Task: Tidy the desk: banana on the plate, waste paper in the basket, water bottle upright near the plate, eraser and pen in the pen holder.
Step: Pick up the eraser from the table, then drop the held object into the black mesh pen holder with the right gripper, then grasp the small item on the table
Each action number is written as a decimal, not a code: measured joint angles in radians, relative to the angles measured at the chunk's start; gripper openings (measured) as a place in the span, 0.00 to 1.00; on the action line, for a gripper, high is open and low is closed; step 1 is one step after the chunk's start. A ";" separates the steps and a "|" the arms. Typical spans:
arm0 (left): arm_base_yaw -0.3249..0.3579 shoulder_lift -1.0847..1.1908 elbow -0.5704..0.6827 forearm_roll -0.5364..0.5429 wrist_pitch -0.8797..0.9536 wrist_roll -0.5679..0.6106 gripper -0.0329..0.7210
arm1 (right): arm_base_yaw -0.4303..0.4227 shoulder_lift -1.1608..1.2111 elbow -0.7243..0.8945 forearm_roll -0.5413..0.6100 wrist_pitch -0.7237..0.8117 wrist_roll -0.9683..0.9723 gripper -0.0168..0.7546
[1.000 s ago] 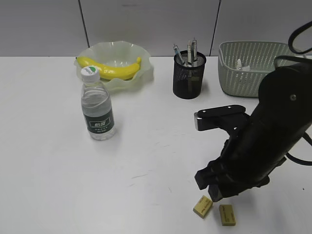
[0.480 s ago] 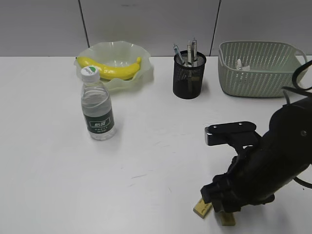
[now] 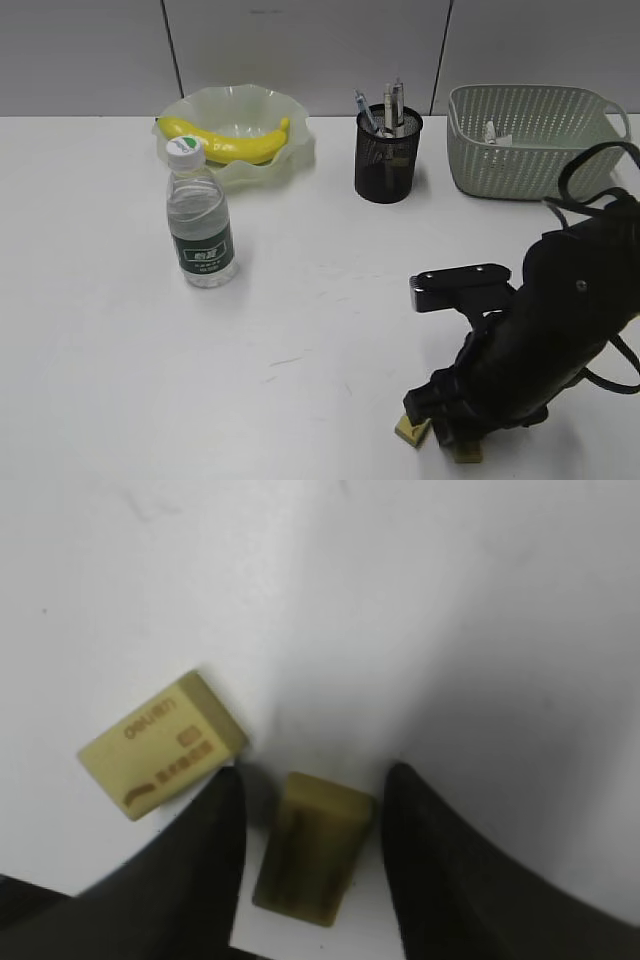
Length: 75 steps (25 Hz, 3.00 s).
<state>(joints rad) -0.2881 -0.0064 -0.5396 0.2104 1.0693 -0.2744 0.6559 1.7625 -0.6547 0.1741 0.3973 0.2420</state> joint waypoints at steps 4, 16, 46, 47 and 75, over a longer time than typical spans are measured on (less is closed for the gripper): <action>0.000 0.000 0.000 0.000 0.000 0.000 0.43 | 0.000 0.002 -0.003 -0.022 -0.005 0.000 0.29; 0.000 0.000 0.000 0.000 0.000 0.000 0.43 | -0.041 -0.087 -0.108 -0.344 -0.062 0.129 0.29; 0.000 0.000 0.000 -0.002 0.000 0.000 0.43 | -0.267 0.372 -0.936 -0.495 -0.232 0.262 0.69; 0.000 0.000 0.000 -0.002 0.000 0.000 0.43 | -0.267 0.364 -0.936 -0.495 -0.205 0.256 0.74; -0.482 1.501 -0.560 -0.329 -0.581 0.402 0.49 | -0.267 -1.740 0.129 -0.240 0.660 -0.104 0.60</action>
<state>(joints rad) -0.7698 1.4942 -1.0997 -0.1188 0.4881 0.1279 0.3890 0.0230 -0.5254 -0.0657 1.0572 0.1379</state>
